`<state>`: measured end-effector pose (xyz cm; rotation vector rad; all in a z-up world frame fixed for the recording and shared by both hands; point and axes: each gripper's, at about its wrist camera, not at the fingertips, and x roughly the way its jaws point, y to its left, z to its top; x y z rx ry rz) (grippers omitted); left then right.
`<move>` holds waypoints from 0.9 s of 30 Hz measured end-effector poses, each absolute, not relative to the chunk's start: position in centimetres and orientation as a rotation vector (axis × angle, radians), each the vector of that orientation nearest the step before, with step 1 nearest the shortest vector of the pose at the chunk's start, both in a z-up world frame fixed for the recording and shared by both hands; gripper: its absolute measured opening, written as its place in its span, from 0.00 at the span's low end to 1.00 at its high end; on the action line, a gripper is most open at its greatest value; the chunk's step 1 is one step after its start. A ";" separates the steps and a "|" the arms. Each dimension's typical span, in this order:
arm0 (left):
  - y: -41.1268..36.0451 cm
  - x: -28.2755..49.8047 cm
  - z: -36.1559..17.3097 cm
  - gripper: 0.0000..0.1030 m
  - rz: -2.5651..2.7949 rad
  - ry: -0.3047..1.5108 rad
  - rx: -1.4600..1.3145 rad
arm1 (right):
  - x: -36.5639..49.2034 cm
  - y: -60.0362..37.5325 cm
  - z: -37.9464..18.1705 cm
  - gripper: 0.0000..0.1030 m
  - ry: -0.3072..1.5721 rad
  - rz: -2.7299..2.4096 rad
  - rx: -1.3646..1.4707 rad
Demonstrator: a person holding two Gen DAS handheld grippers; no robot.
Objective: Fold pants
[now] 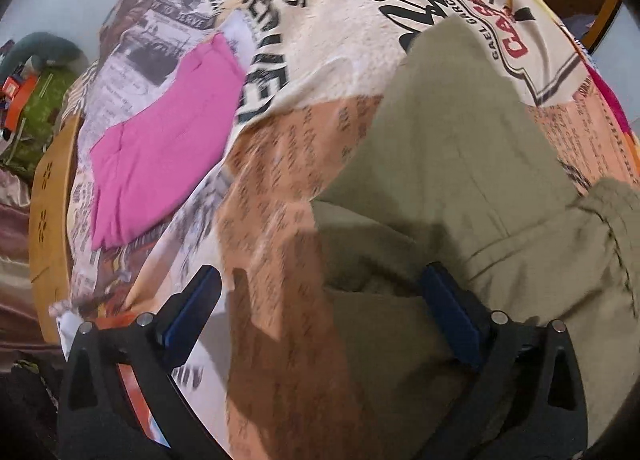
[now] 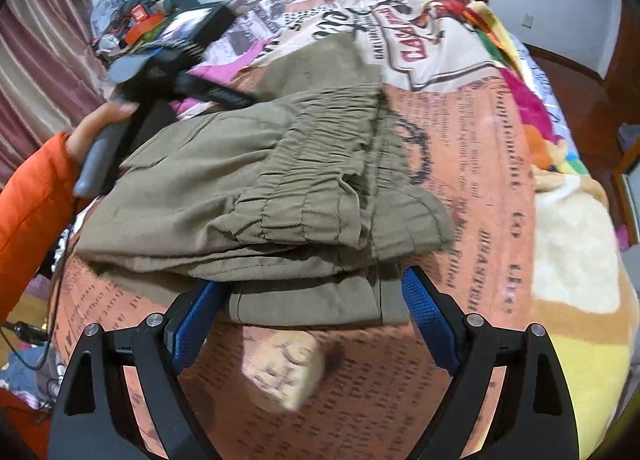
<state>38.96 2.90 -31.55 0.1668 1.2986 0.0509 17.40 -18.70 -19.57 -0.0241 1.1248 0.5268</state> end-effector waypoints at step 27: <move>8.7 24.1 -28.1 1.00 0.018 1.252 -0.169 | 18.6 -24.9 -15.9 0.83 0.940 0.314 0.150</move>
